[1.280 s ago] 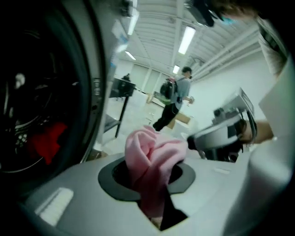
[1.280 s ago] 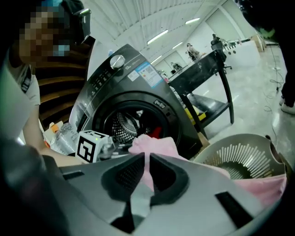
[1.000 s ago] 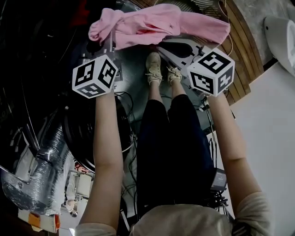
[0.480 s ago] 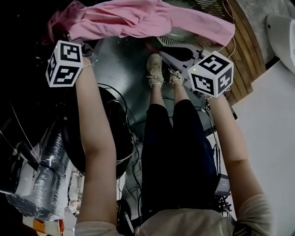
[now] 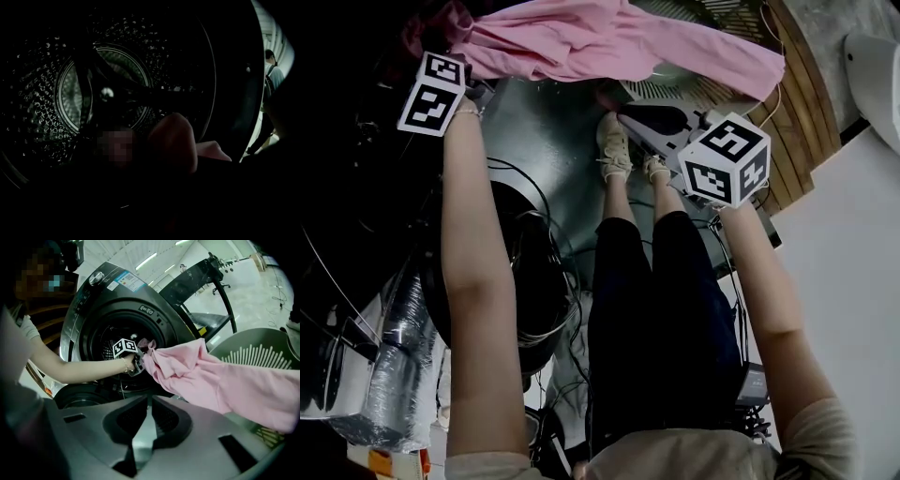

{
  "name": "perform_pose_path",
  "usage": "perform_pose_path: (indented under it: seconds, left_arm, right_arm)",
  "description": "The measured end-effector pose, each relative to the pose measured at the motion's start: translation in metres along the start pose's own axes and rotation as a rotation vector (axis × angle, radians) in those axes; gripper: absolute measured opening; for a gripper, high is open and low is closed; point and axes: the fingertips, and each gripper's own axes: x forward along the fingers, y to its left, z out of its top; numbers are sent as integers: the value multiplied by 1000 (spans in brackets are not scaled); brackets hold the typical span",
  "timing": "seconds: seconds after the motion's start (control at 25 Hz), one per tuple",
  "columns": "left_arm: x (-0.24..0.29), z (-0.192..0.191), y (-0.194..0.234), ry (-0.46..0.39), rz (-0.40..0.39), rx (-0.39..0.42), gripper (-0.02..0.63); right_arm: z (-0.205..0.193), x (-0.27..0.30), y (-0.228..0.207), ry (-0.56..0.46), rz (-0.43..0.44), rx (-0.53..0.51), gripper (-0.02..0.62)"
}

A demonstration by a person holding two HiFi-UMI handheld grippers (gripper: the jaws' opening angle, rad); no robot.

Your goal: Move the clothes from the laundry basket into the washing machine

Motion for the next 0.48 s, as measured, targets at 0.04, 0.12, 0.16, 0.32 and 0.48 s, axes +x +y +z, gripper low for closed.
perform_pose_path:
  seconds: [0.04,0.12,0.16,0.32,0.48]
  left_arm:
    - [-3,4,5,3,3,-17,362]
    - [-18,13,12,-15,1,-44,381]
    - [-29,16,15,-34,-3,-50,387]
    - [-77,7,15,-44,-40,-80,388]
    - [-112,-39,-24,44,-142,-162,388]
  right_arm:
    - [-1,0,0,1,3,3,23]
    - [-2,-1,1,2,7,7,24]
    - [-3,-1,1,3,10,9,23]
    - [-4,-2,5,9,21,2,23]
    - [0,-4,2,-5,6,8,24]
